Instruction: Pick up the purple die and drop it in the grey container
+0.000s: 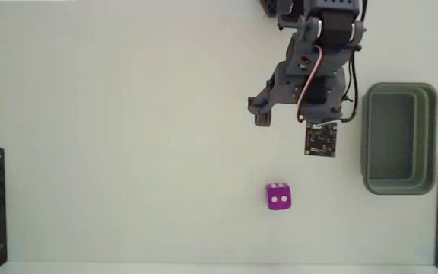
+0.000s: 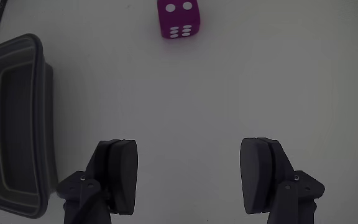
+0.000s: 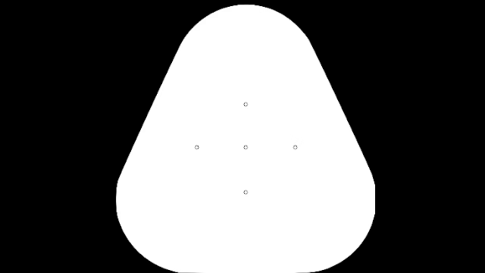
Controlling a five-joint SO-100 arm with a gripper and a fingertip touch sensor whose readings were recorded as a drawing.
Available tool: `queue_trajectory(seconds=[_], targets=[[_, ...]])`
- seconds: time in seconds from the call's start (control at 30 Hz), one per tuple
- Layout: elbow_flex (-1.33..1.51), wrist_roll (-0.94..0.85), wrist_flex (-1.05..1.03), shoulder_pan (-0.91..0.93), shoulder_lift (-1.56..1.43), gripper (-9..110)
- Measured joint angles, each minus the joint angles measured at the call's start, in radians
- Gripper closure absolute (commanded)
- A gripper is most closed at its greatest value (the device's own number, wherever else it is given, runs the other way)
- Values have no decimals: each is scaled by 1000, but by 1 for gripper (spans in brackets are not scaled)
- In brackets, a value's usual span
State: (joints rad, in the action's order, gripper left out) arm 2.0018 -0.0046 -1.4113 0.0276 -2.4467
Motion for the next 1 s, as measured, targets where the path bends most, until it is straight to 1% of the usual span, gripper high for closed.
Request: queue_trajectory(seconds=[0.33, 0.7, 1.0], targets=[[0, 0, 2, -2, 20, -9], [-8, 0, 155, 0, 235, -9], [-81, 0, 253, -2, 393, -9]])
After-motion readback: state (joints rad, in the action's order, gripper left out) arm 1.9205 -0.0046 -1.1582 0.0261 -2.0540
